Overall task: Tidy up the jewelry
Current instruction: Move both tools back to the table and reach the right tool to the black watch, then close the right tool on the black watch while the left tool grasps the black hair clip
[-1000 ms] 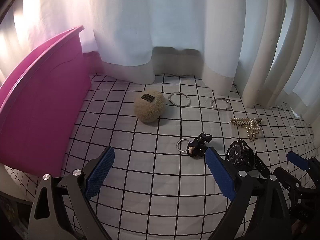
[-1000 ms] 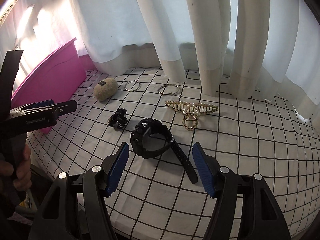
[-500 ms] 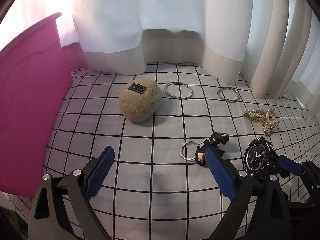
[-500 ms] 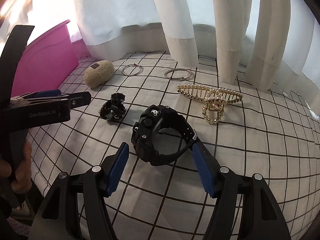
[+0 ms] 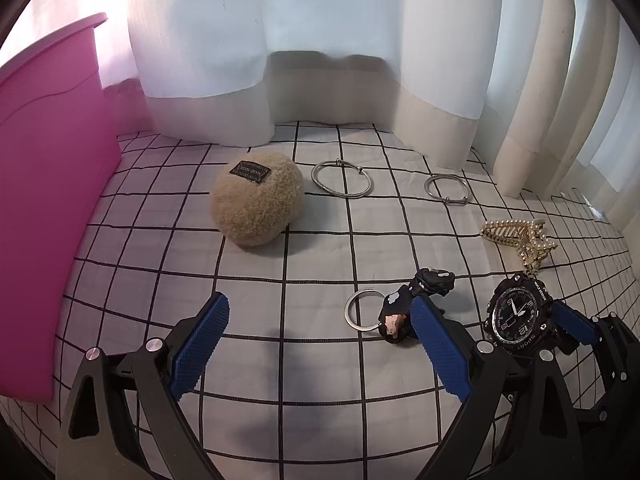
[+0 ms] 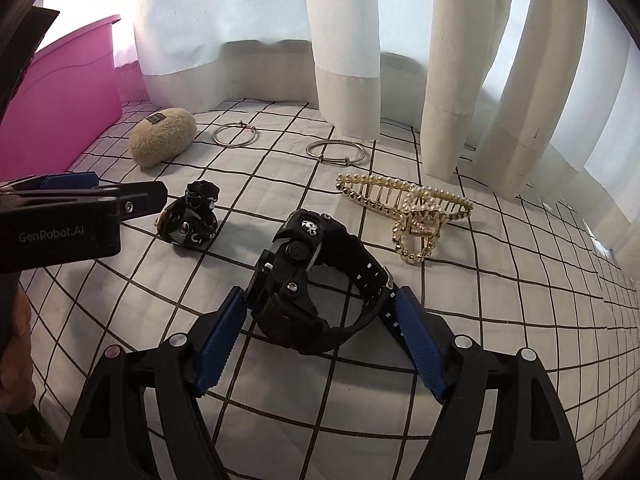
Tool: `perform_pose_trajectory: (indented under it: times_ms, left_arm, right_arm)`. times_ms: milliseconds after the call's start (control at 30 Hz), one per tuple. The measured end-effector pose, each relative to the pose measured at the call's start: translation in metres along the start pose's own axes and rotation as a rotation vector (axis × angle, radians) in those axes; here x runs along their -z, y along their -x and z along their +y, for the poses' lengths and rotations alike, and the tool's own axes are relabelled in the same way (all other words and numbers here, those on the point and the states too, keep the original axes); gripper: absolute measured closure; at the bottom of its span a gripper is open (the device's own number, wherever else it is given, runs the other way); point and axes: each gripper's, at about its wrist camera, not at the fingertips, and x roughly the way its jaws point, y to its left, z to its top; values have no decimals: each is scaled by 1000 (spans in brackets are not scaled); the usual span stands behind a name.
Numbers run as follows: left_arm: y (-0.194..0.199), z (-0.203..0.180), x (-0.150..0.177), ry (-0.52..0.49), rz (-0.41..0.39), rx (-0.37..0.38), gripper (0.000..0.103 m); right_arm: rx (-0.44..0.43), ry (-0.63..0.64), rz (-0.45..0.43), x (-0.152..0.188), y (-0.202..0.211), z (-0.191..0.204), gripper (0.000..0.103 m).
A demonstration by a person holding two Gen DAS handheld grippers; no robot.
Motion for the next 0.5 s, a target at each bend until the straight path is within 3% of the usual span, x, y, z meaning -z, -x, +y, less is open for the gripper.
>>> perform_pose_trajectory:
  times_ms: [267, 500]
  left_arm:
    - [-7, -2, 0, 1, 2, 2, 12]
    - [3, -8, 3, 6, -23, 34, 12]
  right_arm:
    - [79, 56, 20, -10, -16, 0, 27]
    - [52, -41, 32, -10, -21, -24, 27]
